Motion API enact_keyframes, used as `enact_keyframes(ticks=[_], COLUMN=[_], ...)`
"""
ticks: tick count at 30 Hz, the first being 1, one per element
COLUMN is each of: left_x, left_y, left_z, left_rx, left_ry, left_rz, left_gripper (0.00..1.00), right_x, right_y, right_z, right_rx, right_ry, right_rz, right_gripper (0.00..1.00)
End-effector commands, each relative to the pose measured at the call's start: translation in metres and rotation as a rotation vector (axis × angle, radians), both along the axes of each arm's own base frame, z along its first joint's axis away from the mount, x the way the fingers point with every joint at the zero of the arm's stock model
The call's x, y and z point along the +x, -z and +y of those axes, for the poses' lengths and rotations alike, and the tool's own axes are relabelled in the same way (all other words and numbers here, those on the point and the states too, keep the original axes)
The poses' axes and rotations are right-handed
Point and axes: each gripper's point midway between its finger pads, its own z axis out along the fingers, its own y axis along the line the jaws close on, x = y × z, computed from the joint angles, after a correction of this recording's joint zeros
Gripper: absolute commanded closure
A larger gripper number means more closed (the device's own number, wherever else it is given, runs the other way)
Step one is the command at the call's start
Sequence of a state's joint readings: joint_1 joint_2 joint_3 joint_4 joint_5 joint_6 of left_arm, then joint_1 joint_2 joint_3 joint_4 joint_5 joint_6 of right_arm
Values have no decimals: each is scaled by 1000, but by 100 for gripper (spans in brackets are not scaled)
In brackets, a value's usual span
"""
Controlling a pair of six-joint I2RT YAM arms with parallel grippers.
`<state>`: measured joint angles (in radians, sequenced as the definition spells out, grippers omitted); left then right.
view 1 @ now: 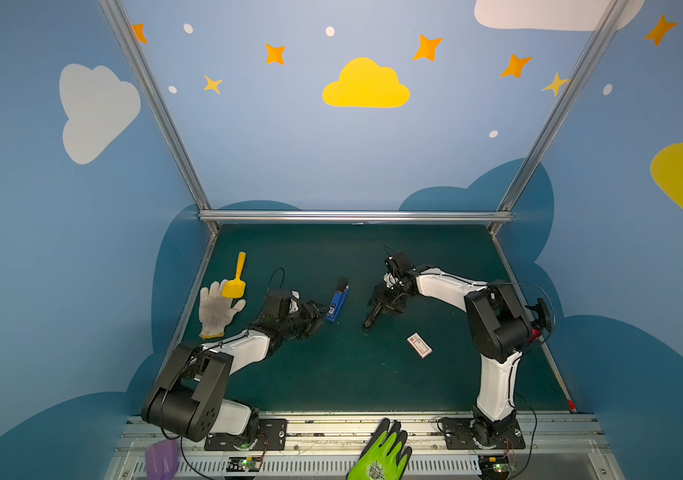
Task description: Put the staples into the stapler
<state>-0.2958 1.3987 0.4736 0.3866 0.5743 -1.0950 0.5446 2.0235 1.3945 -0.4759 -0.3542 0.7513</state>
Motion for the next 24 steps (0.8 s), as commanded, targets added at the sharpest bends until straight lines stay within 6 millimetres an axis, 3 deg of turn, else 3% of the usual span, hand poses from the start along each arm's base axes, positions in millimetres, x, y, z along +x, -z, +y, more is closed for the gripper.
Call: enact_keyframes(ticks=[1, 8, 10, 13, 19, 24], left_x=[-6, -12, -11, -7, -5, -9], left_y=[-4, -13, -14, -17, -20, -21], left_z=[4, 12, 11, 7, 6, 9], left_rx=[26, 60, 61, 53, 42, 61], left_ry=[2, -11, -8, 6, 6, 5], left_rz=[-17, -40, -42, -44, -44, -42], left_gripper=[41, 41, 41, 41, 41, 41], right_x=[30, 45, 55, 84, 139, 159], right_y=[-26, -62, -74, -87, -72, -46], right_z=[16, -32, -42, -53, -54, -50], right_rx=[53, -178, -205, -219, -199, -154], right_ry=[-15, -76, -95, -104, -129, -150], right_rz=[-66, -217, -270, -331, -327, -246], right_gripper=[42, 37, 28, 24, 22, 22])
